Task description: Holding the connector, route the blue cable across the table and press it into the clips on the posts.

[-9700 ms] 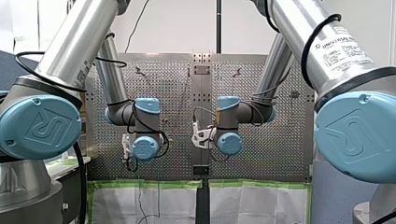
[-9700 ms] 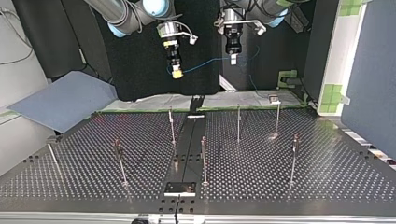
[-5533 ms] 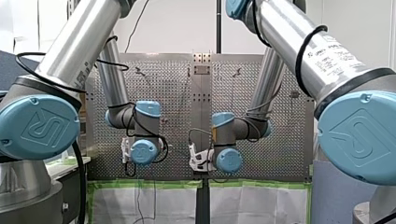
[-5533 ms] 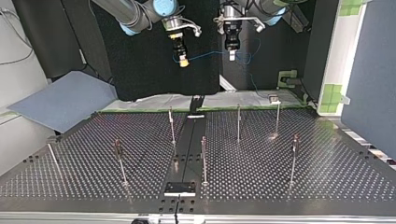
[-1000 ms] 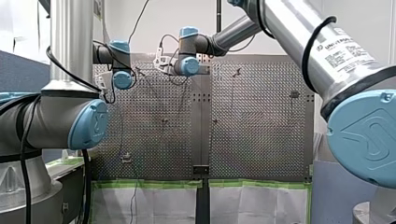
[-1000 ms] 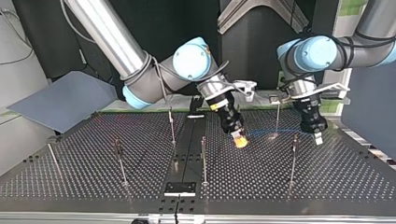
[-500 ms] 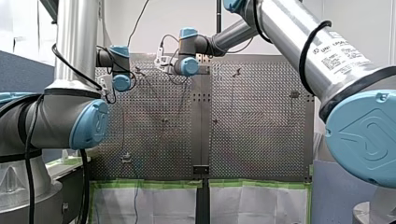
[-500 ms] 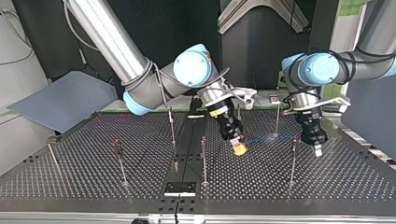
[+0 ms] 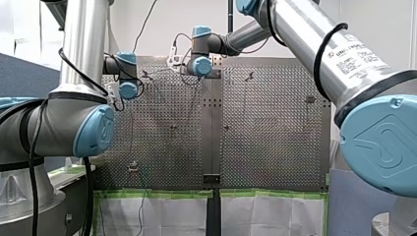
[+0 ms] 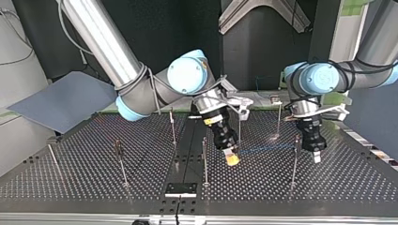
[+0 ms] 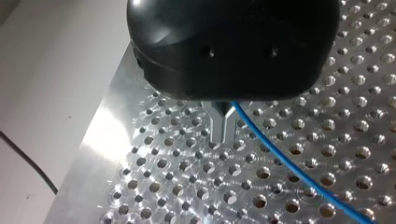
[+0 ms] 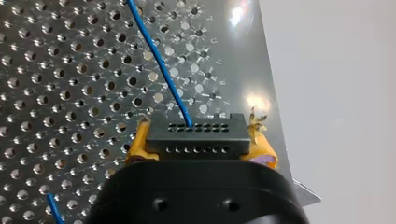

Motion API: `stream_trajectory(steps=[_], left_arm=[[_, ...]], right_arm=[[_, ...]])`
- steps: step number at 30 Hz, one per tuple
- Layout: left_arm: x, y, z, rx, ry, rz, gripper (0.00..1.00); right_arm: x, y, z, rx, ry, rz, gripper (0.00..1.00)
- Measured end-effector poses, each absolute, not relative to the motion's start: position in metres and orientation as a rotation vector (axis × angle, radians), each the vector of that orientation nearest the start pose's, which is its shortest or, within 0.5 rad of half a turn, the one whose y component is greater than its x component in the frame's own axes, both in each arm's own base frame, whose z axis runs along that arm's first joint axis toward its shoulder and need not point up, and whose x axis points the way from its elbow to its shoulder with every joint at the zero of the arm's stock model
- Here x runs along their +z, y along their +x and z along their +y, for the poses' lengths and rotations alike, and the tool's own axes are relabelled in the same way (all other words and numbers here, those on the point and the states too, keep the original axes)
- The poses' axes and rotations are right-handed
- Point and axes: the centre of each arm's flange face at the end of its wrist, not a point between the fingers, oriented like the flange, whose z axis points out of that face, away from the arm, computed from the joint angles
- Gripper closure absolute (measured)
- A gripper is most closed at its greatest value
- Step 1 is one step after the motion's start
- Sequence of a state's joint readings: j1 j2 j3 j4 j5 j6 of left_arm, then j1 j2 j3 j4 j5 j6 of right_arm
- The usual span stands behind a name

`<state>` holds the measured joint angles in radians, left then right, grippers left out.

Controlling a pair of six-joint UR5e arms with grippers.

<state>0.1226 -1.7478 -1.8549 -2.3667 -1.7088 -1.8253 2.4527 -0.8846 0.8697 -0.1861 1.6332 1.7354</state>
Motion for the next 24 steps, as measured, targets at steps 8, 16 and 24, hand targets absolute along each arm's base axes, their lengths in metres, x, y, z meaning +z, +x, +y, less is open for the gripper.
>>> stream_trajectory(steps=[8,16,24], left_arm=[[0.337,0.558,-0.046,-0.064,-0.416,1.232,0.64],[0.335,0.547,-0.043,-0.064,-0.466,1.287,0.01],[0.339,0.514,-0.041,-0.055,-0.535,1.324,0.01]], right_arm=[[0.417,0.682,-0.395,-2.714,-2.096,1.054,1.0],[0.414,0.682,-0.392,-2.687,-2.124,1.076,1.0],[0.408,0.68,-0.391,-2.648,-2.156,1.121,1.0]])
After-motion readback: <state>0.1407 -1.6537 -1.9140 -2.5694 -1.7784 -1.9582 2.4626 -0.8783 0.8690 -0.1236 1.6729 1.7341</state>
